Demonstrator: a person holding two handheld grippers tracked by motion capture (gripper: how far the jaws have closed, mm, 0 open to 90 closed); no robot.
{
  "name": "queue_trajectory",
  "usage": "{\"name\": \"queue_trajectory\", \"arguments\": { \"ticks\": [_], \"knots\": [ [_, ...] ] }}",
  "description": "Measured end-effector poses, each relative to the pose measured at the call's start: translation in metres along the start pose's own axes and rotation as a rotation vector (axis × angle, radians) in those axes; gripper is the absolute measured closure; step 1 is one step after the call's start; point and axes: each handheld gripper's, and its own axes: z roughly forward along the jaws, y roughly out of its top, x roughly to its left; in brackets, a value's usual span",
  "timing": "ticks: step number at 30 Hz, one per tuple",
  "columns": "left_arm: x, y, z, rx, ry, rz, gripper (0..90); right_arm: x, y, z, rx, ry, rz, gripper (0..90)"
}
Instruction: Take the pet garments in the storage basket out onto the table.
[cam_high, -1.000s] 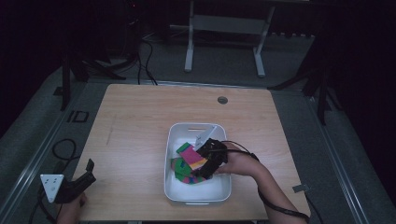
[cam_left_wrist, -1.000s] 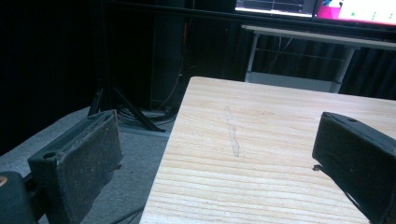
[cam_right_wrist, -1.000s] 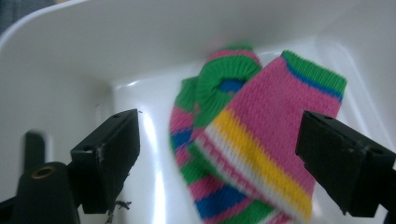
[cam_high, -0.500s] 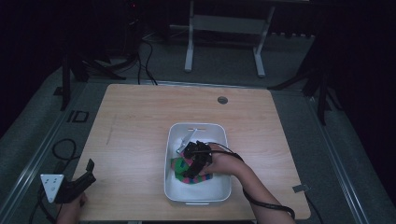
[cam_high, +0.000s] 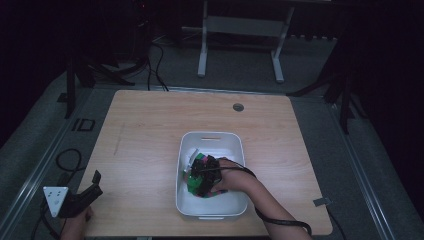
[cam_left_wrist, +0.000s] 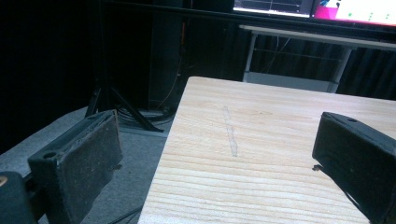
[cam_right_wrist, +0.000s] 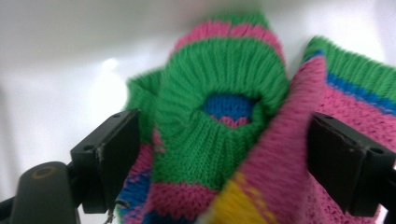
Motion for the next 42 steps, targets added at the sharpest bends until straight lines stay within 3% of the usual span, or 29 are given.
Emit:
{"name": "queue_trajectory", "arguments": {
  "ticks": [4,7,9,12,19,35,42],
  "knots": [
    [0.0,0.0,0.0,0.0,0.002,-0.002,1.8,0.001,0.001,0.001,0.009,-0.002,0.008,18.4],
    [0.0,0.0,0.0,0.0,0.002,-0.002,1.8,0.001,0.001,-0.003,0.007,-0.003,0.003,35.3],
    [0.0,0.0,0.0,0.0,0.002,-0.002,1.8,0.002,0.002,-0.005,0.001,-0.018,-0.003,53.6],
    [0.0,0.0,0.0,0.0,0.002,-0.004,1.8,0.003,0.003,-0.008,0.007,-0.042,-0.007,63.4],
    [0.0,0.0,0.0,-0.001,0.0,-0.006,1.8,0.002,0.003,-0.026,-0.026,-0.066,-0.026,65.7],
    [0.0,0.0,0.0,-0.001,0.004,-0.005,1.8,-0.008,0.008,-0.115,-0.181,-0.146,-0.035,65.6],
    [0.0,0.0,0.0,0.0,0.003,-0.005,1.8,-0.01,0.009,-0.136,-0.2,-0.189,-0.046,65.6]
  ]
}}
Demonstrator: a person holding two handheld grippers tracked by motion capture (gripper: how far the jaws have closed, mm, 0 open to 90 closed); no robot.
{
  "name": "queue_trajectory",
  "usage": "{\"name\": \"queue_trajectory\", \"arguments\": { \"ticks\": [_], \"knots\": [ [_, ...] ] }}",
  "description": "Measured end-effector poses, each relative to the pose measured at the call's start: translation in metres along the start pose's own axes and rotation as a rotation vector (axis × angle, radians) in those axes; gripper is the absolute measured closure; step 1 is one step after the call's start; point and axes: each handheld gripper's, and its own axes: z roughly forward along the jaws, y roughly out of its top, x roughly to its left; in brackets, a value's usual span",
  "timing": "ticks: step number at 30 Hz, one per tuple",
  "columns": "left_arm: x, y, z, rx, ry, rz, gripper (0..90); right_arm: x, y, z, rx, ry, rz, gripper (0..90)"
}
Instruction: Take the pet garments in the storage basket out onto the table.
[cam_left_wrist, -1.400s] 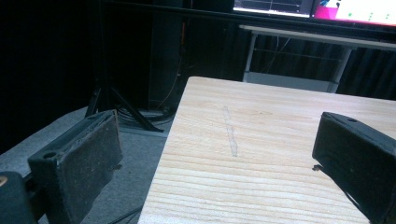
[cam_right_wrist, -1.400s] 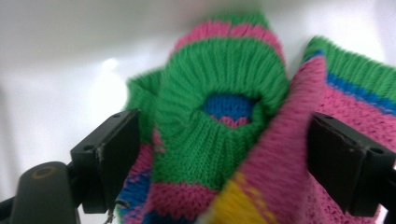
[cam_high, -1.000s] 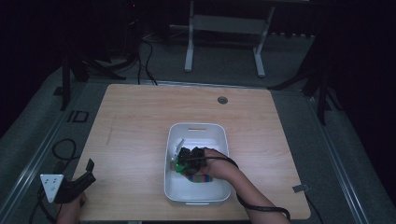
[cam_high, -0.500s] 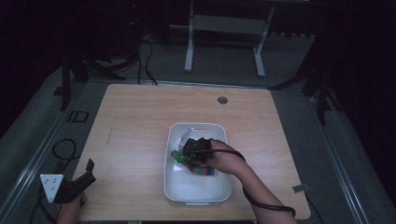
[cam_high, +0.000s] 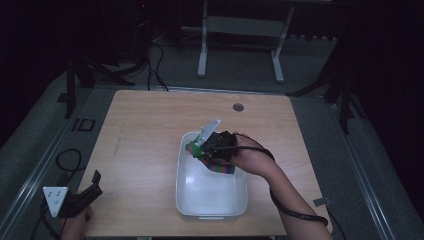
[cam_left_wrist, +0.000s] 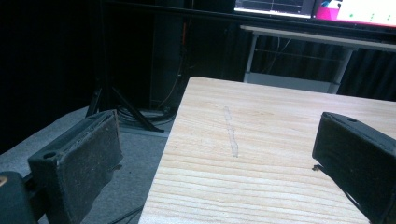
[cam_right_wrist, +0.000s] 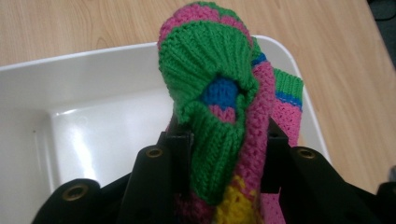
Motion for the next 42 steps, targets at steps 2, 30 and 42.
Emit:
{"name": "queue_trajectory", "arguments": {
  "ticks": [2,30,42],
  "knots": [
    [0.0,0.0,0.0,-0.001,0.001,0.0,1.8,-0.002,0.0,-0.005,-0.002,-0.003,0.003,65.5],
    [-0.001,0.0,0.0,0.0,0.008,0.009,1.8,-0.052,-0.086,-0.079,0.039,-0.162,0.161,65.4],
    [0.0,0.0,0.0,0.0,0.011,-0.001,1.8,-0.065,-0.136,-0.092,0.057,-0.208,0.266,65.4]
  ]
}}
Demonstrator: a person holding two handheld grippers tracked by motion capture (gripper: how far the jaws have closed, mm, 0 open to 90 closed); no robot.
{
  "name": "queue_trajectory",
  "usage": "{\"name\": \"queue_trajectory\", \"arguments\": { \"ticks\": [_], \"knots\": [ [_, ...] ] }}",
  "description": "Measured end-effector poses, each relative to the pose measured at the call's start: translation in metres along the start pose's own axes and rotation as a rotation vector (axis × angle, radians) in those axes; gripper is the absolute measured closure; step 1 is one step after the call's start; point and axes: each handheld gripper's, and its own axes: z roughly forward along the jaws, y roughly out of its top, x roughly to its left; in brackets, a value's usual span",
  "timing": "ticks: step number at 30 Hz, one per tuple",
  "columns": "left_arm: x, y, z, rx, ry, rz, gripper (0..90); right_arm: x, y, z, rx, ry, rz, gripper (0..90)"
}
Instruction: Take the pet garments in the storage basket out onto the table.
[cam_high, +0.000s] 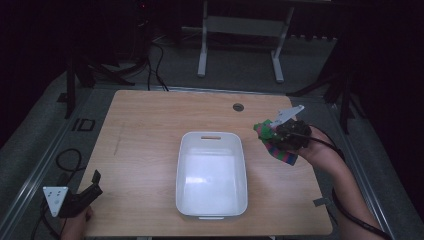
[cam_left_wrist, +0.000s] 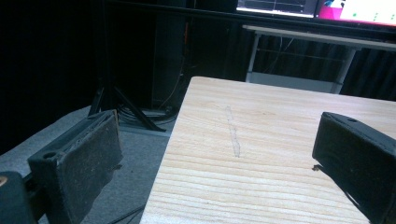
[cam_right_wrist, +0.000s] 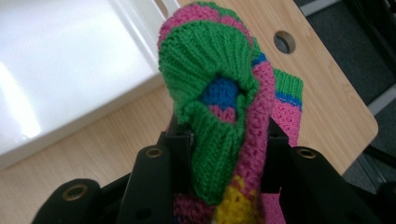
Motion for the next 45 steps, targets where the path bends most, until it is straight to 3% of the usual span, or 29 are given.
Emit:
{"name": "queue_trajectory", "arguments": {
  "ticks": [5,14,23,30,36,41,45],
  "knots": [
    [0.0,0.0,0.0,-0.001,0.0,0.005,1.8,-0.005,-0.01,0.013,0.003,-0.016,0.03,65.2],
    [-0.001,0.0,0.0,-0.001,-0.001,0.011,1.8,-0.006,-0.026,0.059,0.027,-0.013,0.09,65.1],
    [-0.001,0.0,0.0,-0.003,-0.003,0.008,1.8,-0.005,-0.03,0.104,0.061,0.0,0.131,65.0],
    [0.0,0.0,0.0,-0.001,-0.005,0.011,1.9,-0.004,-0.035,0.127,0.069,0.004,0.175,64.9],
    [-0.001,0.0,0.0,-0.002,-0.004,0.012,1.8,-0.001,-0.041,0.144,0.092,0.001,0.178,64.6],
    [-0.001,0.0,0.0,-0.004,-0.004,0.014,1.8,0.003,-0.05,0.16,0.124,0.028,0.184,64.4],
    [-0.001,0.0,0.0,-0.003,-0.003,0.014,1.8,0.005,-0.056,0.165,0.097,0.036,0.215,63.8]
  ]
}}
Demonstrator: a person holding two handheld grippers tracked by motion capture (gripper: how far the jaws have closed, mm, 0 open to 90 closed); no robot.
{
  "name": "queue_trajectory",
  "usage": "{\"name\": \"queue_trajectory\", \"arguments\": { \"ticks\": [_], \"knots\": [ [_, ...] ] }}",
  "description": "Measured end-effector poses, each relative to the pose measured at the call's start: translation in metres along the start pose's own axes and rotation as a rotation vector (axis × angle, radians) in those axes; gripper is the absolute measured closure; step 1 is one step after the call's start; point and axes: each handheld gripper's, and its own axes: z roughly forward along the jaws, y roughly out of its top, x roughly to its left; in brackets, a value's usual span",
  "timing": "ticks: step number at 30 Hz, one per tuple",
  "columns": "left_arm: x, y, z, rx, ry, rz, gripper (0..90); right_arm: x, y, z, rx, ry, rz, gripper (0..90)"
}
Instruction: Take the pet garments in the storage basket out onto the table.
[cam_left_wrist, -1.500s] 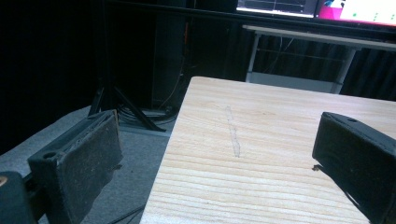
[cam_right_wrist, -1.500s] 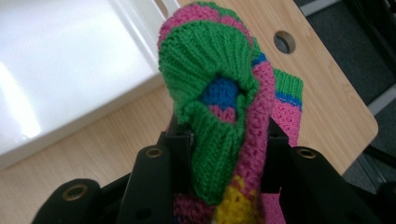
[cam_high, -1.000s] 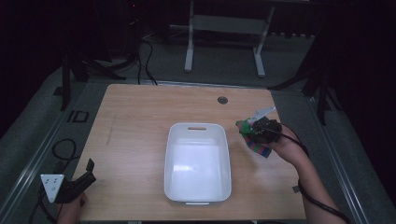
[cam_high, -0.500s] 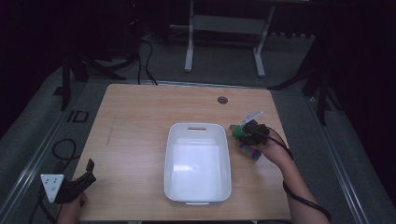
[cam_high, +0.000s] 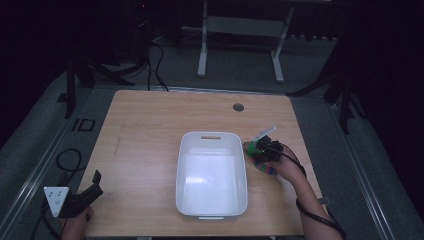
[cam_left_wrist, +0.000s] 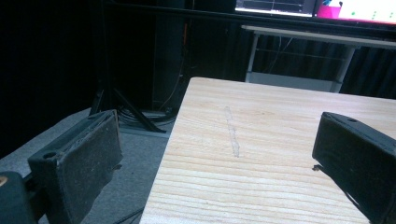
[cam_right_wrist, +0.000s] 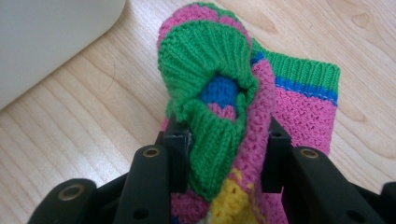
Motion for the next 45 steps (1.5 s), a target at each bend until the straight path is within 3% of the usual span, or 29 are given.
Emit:
{"name": "queue_trajectory", "arguments": {
  "ticks": [3,7,10,13,16,20,29,33,36,42,45],
  "knots": [
    [0.0,0.0,0.0,0.0,-0.001,0.0,1.8,0.0,0.0,0.0,0.007,0.008,0.004,60.3],
    [0.001,0.0,0.0,0.001,-0.002,-0.003,1.8,0.005,0.003,-0.005,0.028,0.008,-0.021,47.8],
    [0.001,0.0,0.0,-0.002,-0.002,-0.006,1.8,0.005,0.004,-0.011,0.015,0.01,-0.017,40.6],
    [0.0,0.0,0.0,-0.002,-0.003,-0.002,1.8,0.002,0.003,-0.021,-0.01,0.005,-0.001,35.0],
    [0.001,0.0,0.0,0.001,-0.001,-0.003,1.8,0.0,-0.001,-0.035,-0.054,0.035,0.025,27.7],
    [0.0,0.0,0.0,-0.001,-0.001,0.001,1.8,0.0,-0.009,-0.05,-0.097,0.016,0.046,21.9],
    [0.0,0.0,0.0,0.0,-0.002,0.001,1.8,-0.003,-0.042,-0.069,-0.149,-0.022,0.104,17.8],
    [0.0,0.0,0.0,0.0,-0.001,-0.001,1.8,-0.004,-0.062,-0.072,-0.157,-0.001,0.105,11.9],
    [0.0,0.0,0.0,0.0,-0.001,-0.001,1.8,-0.004,-0.076,-0.074,-0.19,0.012,0.144,11.0],
    [0.0,0.0,0.0,-0.001,-0.003,-0.002,1.8,-0.002,-0.104,-0.072,-0.25,-0.011,0.186,11.0],
    [0.0,0.0,0.0,-0.001,-0.002,-0.001,1.8,0.002,-0.117,-0.071,-0.285,-0.053,0.198,11.1]
  ]
}}
